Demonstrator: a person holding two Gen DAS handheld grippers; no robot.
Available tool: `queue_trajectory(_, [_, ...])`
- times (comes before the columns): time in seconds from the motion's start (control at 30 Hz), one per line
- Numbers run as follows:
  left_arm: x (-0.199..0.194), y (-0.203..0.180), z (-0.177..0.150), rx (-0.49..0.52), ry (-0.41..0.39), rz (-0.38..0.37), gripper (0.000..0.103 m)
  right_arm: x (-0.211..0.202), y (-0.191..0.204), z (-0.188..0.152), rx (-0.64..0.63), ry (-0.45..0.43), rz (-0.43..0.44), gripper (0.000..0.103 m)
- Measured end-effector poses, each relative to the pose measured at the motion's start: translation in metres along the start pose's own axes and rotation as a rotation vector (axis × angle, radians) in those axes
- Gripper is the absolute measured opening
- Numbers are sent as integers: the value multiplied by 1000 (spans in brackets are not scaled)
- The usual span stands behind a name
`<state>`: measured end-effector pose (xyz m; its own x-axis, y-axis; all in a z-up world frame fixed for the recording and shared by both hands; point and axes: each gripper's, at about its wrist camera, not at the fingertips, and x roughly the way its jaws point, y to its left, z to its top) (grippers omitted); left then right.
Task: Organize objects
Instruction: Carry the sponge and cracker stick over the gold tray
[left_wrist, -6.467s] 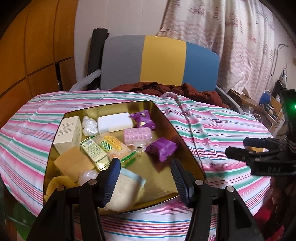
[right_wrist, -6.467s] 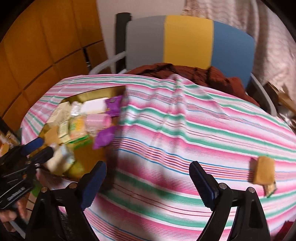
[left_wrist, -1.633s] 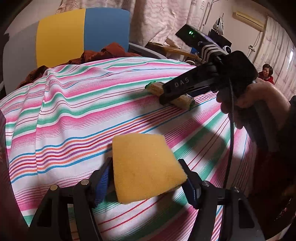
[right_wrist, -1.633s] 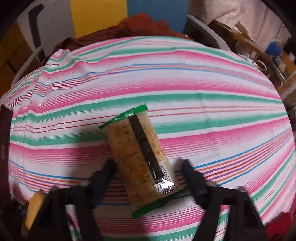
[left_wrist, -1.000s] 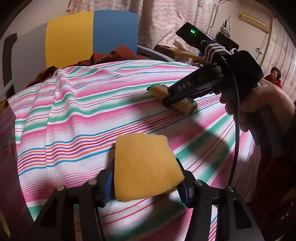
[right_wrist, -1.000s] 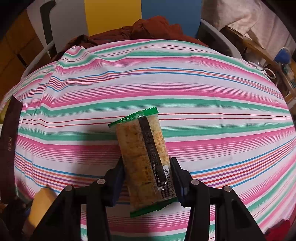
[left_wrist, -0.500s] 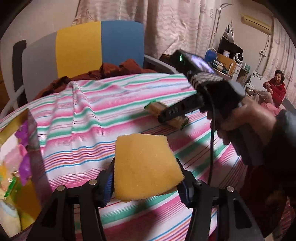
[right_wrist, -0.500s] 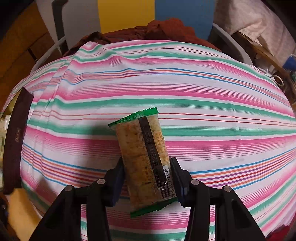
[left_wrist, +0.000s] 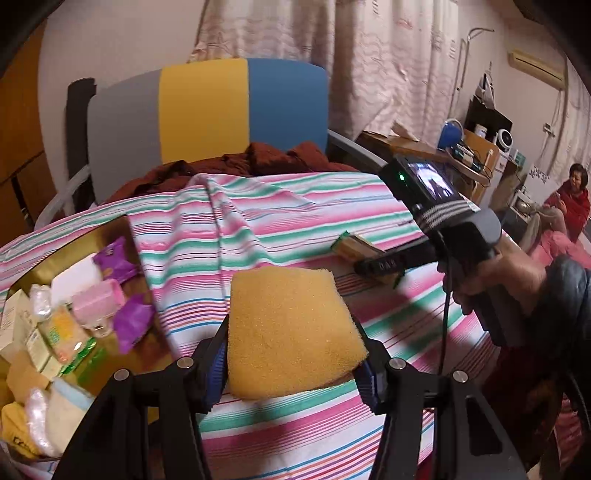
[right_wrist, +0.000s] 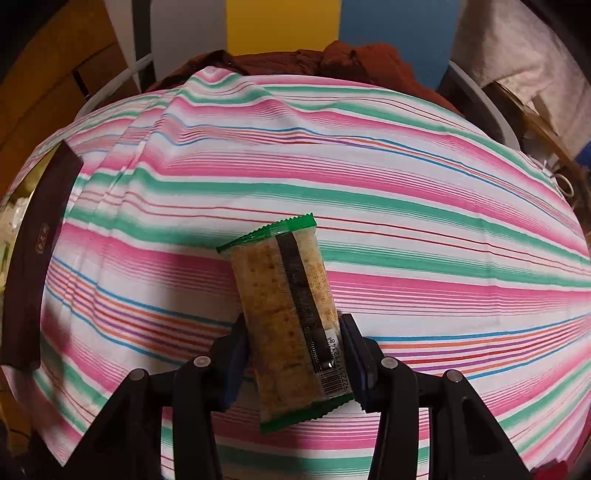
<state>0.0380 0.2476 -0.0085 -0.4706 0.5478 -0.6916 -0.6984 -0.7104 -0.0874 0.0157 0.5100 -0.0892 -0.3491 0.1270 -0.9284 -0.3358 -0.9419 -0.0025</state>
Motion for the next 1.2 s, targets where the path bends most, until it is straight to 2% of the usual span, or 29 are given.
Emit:
queue_trajectory(0.13, [-9,20,-4,-42,5,1,57,-4,8,-3,6,16,37,47])
queue_trajectory(0.33, [-25,66,-16,-133,-3,50,57,-17,36,-9,-13,18,96,47])
queue_trajectory(0.57, [-48,130,-26,-258,-30,139,57,-57,83,-6,-53,-68,204,47])
queue_trajectory(0.8, [-55,196,-29,-392,-27,199,57,-94,167,0,-112,-154,366,47])
queue_trajectory(0.93, [-51,219,-19,-417,-34,215,58,-104,219,-2,-181,-172,450,47])
queue_trajectory(1.03, [-47,228,-9,-420,-43,219,59,-96,245,-3,-207,-160,477,48])
queue_trajectory(1.2, [-31,236,7,-415,-43,223,62,-72,278,-10,-236,-106,463,49])
